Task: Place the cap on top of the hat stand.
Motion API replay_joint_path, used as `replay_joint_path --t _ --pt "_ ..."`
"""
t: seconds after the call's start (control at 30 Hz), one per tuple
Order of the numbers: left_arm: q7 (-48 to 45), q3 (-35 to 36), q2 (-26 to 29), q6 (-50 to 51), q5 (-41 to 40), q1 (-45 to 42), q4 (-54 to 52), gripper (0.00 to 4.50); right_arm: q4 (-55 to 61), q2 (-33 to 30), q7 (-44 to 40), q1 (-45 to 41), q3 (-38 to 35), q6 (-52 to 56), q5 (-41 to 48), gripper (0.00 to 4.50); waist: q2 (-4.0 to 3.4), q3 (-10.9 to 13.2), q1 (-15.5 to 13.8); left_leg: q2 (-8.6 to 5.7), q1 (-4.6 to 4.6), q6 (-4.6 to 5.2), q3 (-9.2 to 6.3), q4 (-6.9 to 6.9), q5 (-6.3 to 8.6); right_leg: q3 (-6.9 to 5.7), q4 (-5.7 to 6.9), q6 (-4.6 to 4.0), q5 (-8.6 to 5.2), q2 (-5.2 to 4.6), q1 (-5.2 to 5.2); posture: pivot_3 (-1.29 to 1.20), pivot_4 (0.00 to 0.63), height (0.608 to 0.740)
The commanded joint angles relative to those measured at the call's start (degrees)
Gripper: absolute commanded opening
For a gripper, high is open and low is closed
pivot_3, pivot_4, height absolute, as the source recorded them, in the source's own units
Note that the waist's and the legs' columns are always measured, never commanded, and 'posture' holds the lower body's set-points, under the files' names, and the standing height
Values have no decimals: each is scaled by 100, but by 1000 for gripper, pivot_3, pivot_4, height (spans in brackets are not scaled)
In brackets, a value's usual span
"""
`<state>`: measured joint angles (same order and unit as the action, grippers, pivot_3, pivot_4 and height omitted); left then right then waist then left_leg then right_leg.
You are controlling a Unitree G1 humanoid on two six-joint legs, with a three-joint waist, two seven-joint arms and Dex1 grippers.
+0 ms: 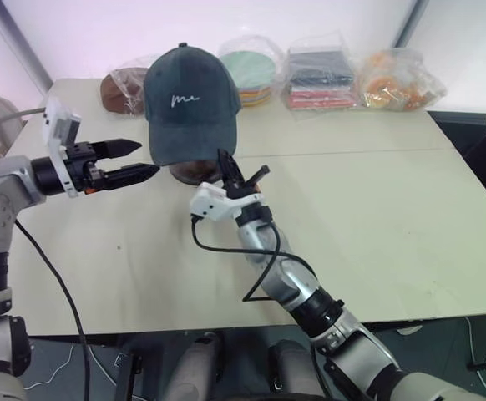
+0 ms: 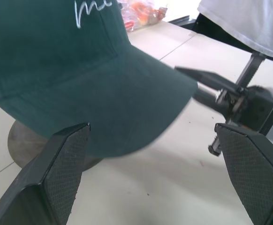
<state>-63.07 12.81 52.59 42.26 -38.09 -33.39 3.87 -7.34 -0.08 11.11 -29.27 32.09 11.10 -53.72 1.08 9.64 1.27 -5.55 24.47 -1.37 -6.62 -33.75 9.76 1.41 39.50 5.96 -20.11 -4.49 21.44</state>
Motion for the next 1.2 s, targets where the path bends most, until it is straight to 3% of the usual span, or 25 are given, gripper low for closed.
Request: replay_joint_path --t 0.03,0.17,0.2,0.33,0.47,0.67,0.87,1.0,1.2 --pt "-47 252 186 -39 -57 -115 -106 4500 204 -68 -184 24 69 -137 30 2041 0 0 2 0 0 0 0 0 0 0 0 0 0 0 0 0 150 740" --pt "-55 247 182 -64 -56 -85 -108 4500 242 -246 -746 85 217 -225 74 4170 0 0 17 0 0 0 0 2 0 0 0 0 0 1 0 0 150 740" --pt "-57 244 172 -72 -54 -81 -105 4500 262 -347 -963 107 233 -278 130 4435 0 0 16 0 0 0 0 2 0 0 0 0 0 1 0 0 150 740" --pt "-70 229 135 -126 -40 -82 -78 4500 383 -911 -1889 108 31 -524 607 4435 0 0 -6 0 0 2 -1 1 1 -1 -2 0 0 0 -2 0 150 740" --pt "-91 202 97 -201 -30 -93 -52 4500 796 -1429 -3136 130 -525 -426 1629 4435 1 0 -9 0 0 24 -1 -2 14 -3 -5 1 0 -2 -6 0 150 740" --pt "-202 110 86 -316 1 -142 -15 4500 1815 -1629 -4762 -184 -1821 1201 3289 4435 1 1 8 3 1 29 -1 0 17 -2 -4 1 0 -1 -13 0 150 740" --pt "-541 -28 250 -395 72 -193 -81 4500 2324 -2233 -6025 -1285 -3276 3509 5201 4435 -2 3 -18 3 4 36 0 -2 21 -2 -7 1 0 -4 -12 0 150 740" --pt "-840 -25 476 -398 99 -197 -111 4500 2435 -2894 -6597 -1724 -3614 4227 6074 4435 -2 3 -22 3 3 47 -1 -1 28 -6 -20 0 0 -8 -11 0 150 740" --pt "-1310 -88 825 -426 160 -212 -17 4500 2490 -3947 -7482 -1871 -3773 4377 7209 4435 -10 8 -15 3 17 55 6 -1 33 -3 -27 0 0 -15 -11 0 150 740"
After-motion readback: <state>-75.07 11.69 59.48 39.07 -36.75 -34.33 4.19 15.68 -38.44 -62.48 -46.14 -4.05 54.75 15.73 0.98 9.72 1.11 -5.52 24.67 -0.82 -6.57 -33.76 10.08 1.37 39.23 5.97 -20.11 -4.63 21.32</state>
